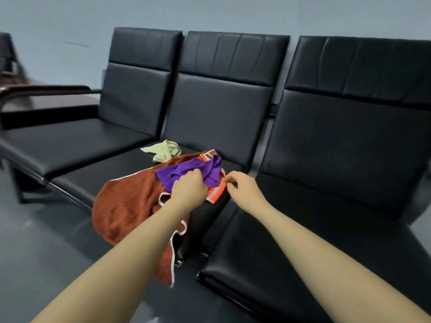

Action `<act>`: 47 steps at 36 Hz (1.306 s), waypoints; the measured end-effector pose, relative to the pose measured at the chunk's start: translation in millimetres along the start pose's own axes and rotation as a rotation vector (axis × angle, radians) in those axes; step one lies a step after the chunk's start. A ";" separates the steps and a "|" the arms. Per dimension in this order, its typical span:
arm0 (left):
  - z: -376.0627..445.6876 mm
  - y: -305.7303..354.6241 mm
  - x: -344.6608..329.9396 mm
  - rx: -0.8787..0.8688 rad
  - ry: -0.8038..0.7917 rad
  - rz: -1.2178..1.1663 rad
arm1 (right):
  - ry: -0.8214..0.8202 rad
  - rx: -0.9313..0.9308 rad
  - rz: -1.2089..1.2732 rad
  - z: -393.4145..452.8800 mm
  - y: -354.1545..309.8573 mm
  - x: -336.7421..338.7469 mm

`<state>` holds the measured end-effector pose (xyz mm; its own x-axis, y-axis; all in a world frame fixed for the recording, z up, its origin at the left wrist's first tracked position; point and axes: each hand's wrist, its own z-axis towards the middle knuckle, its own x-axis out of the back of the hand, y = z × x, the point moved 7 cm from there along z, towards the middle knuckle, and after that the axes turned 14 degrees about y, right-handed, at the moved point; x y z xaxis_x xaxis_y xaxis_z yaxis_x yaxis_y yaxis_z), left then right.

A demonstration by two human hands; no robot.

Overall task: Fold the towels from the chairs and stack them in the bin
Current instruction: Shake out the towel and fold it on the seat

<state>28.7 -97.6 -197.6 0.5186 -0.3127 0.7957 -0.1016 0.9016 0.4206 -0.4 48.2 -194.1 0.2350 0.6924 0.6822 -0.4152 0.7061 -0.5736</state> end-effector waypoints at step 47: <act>-7.4 124.4 30.5 -0.367 0.331 -0.183 | 0.411 -0.012 0.221 -10.7 27.2 108.6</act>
<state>38.1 7.2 -124.2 0.7464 -0.4176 0.5182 0.2893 0.9048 0.3125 23.2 144.1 -140.5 0.4719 0.8261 0.3080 -0.4846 0.5349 -0.6921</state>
